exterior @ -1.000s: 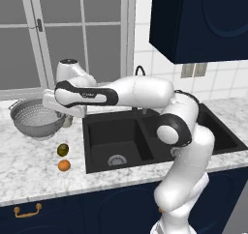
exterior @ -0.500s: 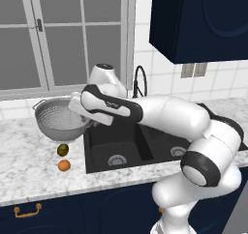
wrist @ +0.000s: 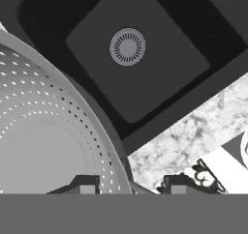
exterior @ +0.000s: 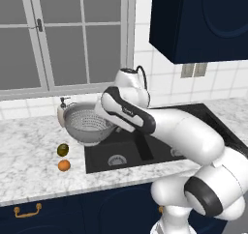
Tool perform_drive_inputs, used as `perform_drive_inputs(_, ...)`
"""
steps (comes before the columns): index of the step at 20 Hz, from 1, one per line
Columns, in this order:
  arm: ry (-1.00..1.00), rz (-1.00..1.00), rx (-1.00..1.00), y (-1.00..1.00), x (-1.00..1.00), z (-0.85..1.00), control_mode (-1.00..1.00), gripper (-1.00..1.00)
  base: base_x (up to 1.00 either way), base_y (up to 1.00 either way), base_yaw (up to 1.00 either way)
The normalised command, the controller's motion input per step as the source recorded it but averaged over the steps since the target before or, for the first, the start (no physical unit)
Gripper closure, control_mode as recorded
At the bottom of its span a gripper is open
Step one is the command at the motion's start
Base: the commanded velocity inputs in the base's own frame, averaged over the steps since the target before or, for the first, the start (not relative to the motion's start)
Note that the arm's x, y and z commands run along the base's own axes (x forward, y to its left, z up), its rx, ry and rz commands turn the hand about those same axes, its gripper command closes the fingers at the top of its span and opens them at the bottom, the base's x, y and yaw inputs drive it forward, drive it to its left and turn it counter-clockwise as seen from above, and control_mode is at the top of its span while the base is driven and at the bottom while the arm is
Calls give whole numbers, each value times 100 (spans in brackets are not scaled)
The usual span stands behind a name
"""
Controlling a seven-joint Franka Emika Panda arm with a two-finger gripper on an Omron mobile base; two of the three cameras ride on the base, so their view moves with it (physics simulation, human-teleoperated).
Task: Put the colander in the sink, put the pear, kiwi, tangerine in the colander, and turn on the sink faucet and pour water over the colander.
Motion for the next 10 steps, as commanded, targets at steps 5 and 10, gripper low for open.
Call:
perform_drive_inputs(5,23,-52,-24,-46,38,-16,-100,100,0,0,0)
perform_drive_inputs(10,39,-41,-24,-26,35,-32,-100,100,0,0,0)
